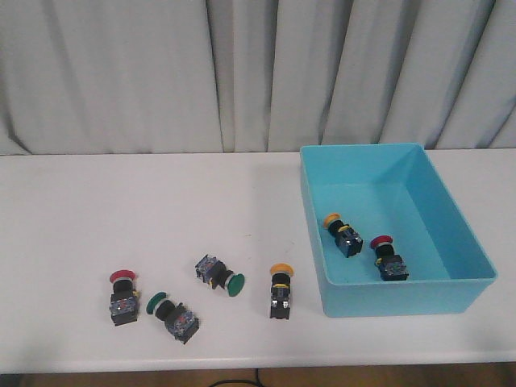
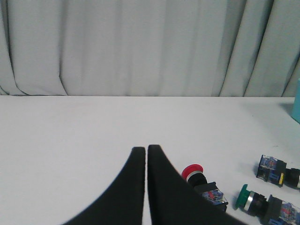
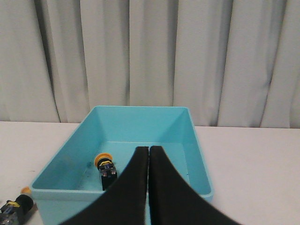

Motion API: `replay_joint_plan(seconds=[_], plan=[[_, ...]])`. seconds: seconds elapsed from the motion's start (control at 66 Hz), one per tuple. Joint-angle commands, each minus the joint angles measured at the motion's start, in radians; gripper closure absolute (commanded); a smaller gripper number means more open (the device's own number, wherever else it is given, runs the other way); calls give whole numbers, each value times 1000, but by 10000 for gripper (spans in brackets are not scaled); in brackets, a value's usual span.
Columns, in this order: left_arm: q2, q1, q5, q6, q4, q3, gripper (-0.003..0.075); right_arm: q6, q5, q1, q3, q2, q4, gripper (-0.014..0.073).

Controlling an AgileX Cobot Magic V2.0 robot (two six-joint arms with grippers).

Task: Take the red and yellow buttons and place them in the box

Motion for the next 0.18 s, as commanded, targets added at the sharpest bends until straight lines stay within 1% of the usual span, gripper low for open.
replay_joint_plan(seconds=[0.0,0.167], plan=[[-14,1,-70,-8,-2,28,727,-1,-81,-2,10,-11,-10,598],[-14,1,-70,-8,-2,28,727,-1,-81,-2,10,-11,-10,598]])
